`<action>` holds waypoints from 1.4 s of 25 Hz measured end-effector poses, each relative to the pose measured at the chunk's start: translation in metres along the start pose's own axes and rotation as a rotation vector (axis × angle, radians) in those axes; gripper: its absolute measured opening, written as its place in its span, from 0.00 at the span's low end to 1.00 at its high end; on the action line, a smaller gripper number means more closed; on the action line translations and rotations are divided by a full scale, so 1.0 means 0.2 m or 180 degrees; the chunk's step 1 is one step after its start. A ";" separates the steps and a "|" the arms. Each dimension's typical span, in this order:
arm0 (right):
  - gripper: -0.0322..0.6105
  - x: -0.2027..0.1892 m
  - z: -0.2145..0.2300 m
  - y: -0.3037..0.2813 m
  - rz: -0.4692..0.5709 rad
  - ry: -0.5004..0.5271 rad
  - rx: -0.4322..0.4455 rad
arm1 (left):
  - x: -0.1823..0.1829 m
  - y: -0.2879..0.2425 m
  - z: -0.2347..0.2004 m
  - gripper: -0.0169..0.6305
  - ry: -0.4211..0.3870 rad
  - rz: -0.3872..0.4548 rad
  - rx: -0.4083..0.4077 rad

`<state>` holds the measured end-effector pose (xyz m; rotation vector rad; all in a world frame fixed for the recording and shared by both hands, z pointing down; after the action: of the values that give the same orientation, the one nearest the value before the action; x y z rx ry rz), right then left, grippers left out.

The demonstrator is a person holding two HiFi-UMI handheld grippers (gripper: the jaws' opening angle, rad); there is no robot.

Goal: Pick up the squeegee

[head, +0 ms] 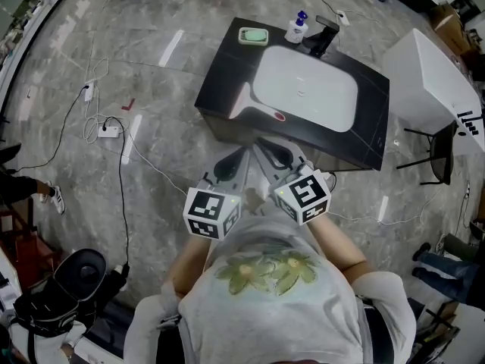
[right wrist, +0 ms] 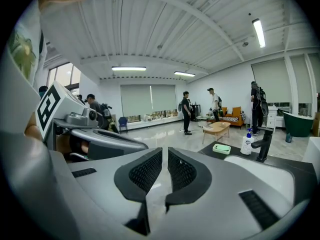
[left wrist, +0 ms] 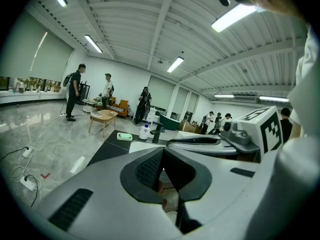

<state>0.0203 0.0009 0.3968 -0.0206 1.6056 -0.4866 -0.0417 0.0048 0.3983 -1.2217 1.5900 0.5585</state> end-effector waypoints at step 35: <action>0.18 -0.29 0.31 -0.60 -0.0796 0.0376 0.0243 | 0.09 -0.29 -0.46 0.04 0.0136 -0.0035 0.0292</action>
<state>0.0523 -0.1083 0.4888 -0.1385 1.7077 -0.7542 -0.0277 -0.1000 0.4292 -1.1798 1.6260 0.4501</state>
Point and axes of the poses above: the fingertips, and each gripper's own axes: y backward along the fingers, z to its right, x out of its top, the point moved 3 cm from there along y, backward along the fingers, and after that the axes turned 15 degrees about -x, right-handed, at the moved point
